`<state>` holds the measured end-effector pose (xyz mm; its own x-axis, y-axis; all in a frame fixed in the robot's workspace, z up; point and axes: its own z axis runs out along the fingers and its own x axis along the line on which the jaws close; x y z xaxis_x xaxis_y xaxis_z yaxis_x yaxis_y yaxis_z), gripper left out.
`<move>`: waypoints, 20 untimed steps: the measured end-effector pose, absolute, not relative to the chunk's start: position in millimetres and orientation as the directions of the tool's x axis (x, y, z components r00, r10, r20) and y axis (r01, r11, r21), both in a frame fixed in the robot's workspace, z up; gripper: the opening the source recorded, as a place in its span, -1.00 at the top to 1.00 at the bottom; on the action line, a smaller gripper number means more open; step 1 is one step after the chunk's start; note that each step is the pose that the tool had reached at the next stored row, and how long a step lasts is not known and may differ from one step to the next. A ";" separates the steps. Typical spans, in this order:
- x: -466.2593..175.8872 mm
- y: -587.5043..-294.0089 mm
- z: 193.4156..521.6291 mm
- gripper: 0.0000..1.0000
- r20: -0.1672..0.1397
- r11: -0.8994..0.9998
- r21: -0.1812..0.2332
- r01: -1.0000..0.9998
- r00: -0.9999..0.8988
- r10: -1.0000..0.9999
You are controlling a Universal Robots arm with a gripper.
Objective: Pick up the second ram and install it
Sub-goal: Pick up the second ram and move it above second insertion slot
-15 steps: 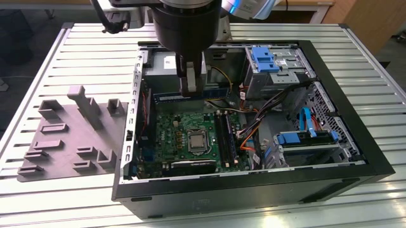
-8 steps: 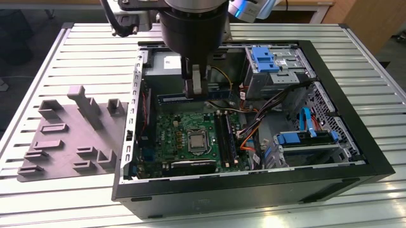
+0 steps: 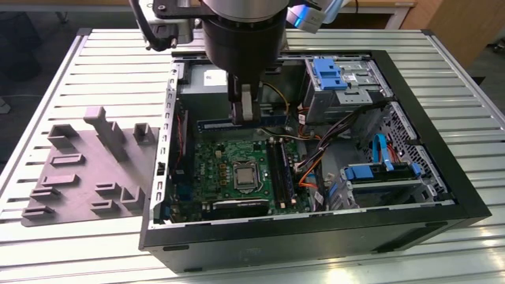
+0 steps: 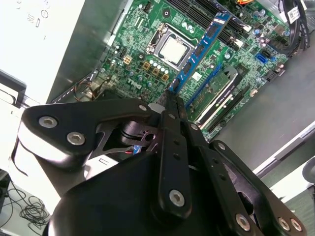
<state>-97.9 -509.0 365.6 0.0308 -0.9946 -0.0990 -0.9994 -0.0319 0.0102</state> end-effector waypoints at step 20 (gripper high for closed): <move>-96.3 -509.0 356.8 0.76 -0.099 -0.032 0.013 -0.999 0.031 -0.995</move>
<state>-96.3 -509.0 356.8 0.0305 -0.9946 -0.0990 -0.9994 -0.0320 0.0129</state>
